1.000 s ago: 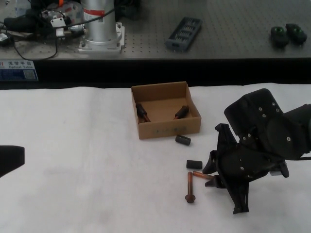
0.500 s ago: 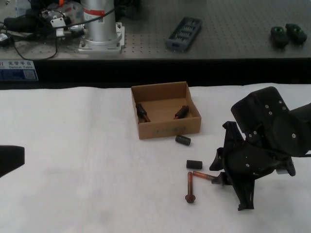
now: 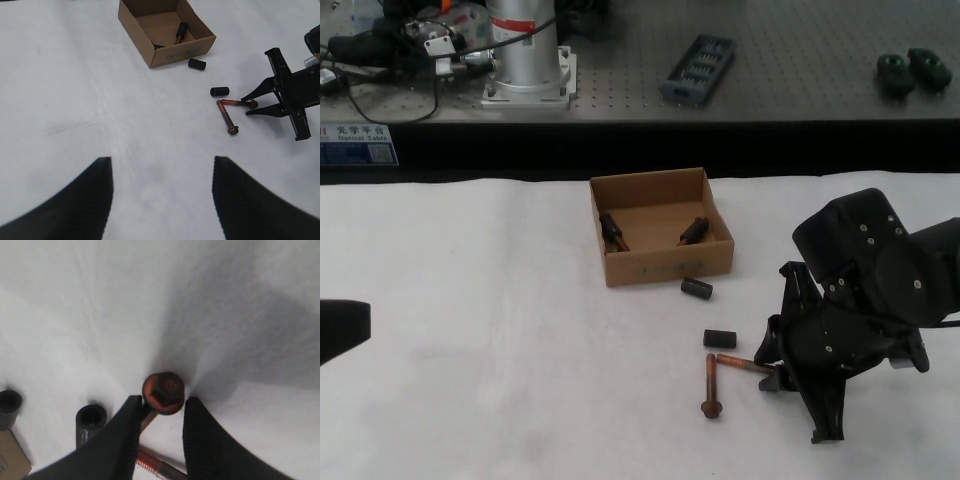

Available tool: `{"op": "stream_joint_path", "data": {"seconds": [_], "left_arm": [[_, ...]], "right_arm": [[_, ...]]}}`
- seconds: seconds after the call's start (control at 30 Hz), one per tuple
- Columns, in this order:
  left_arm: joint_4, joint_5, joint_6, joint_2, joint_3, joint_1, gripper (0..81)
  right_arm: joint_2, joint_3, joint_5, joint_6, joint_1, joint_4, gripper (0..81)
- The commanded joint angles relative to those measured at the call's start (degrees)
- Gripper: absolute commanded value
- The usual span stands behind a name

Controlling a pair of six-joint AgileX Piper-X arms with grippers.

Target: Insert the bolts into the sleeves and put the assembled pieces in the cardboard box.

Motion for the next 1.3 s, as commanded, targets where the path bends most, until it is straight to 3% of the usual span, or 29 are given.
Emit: {"op": "stream_joint_path", "data": {"seconds": [0.0,1.13,1.2,1.27], "left_arm": [[-0.17,-0.25,0.81,0.14,-0.38,0.09,43.0],[-0.51,-0.25,3.85,0.14,-0.38,0.09,43.0],[-0.51,-0.25,5.57,0.14,-0.38,0.09,43.0],[-0.51,-0.25,5.98,0.14,-0.38,0.09,43.0]], "right_arm": [[0.98,-0.47,1.4,2.25,-0.39,-0.49,22.9],[4.76,-0.47,-1.33,2.61,-3.22,-6.23,22.9],[4.88,-0.47,-1.33,2.61,-3.22,-5.59,20.9],[4.88,-0.47,-1.33,2.61,-3.22,-4.67,13.1]]}}
